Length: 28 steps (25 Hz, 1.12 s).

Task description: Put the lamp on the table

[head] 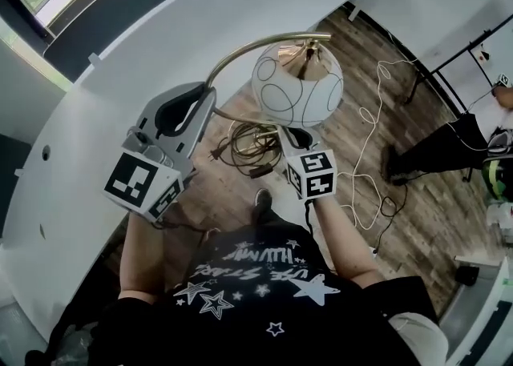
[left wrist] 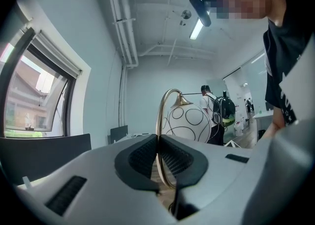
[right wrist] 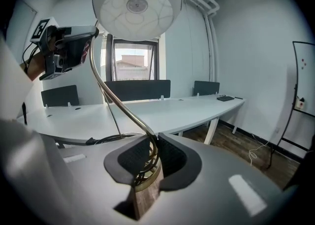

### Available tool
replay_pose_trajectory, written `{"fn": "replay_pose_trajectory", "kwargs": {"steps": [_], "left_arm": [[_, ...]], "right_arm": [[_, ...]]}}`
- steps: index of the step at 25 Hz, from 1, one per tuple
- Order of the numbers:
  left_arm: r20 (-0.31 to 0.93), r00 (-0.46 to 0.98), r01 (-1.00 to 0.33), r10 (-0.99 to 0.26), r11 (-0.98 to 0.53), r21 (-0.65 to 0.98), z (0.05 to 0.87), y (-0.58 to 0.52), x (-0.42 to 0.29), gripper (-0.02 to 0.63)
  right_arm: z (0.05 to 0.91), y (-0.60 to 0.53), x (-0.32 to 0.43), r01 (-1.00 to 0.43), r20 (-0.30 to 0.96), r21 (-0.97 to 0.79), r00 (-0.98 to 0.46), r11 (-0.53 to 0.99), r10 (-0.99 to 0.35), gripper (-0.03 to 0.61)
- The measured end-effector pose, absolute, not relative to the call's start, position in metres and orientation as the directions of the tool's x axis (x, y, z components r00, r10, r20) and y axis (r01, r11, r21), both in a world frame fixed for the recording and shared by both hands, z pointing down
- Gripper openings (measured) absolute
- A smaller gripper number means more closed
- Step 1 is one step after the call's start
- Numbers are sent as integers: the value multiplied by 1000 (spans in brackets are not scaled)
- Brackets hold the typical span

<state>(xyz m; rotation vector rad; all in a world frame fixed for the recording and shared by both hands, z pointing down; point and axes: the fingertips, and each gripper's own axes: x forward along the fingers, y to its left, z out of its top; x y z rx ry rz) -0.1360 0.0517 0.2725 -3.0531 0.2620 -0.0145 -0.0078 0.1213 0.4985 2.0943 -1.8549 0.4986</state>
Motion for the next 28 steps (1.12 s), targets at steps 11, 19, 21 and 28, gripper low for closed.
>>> {"fn": "replay_pose_trajectory", "kwargs": {"steps": [11, 19, 21, 28], "left_arm": [[21, 957, -285, -289, -953, -102, 282, 39, -58, 32], [30, 953, -296, -300, -950, -104, 260, 26, -28, 32], [30, 959, -278, -283, -954, -109, 252, 31, -16, 32], [26, 972, -228, -232, -968, -106, 258, 17, 31, 32]], "right_arm": [[508, 88, 80, -1000, 419, -15, 14, -22, -908, 48], [486, 72, 111, -999, 405, -32, -3, -11, -914, 48], [481, 79, 119, -999, 407, -42, 3, -22, -913, 48], [489, 75, 159, -996, 426, -50, 44, -72, -904, 48]]}}
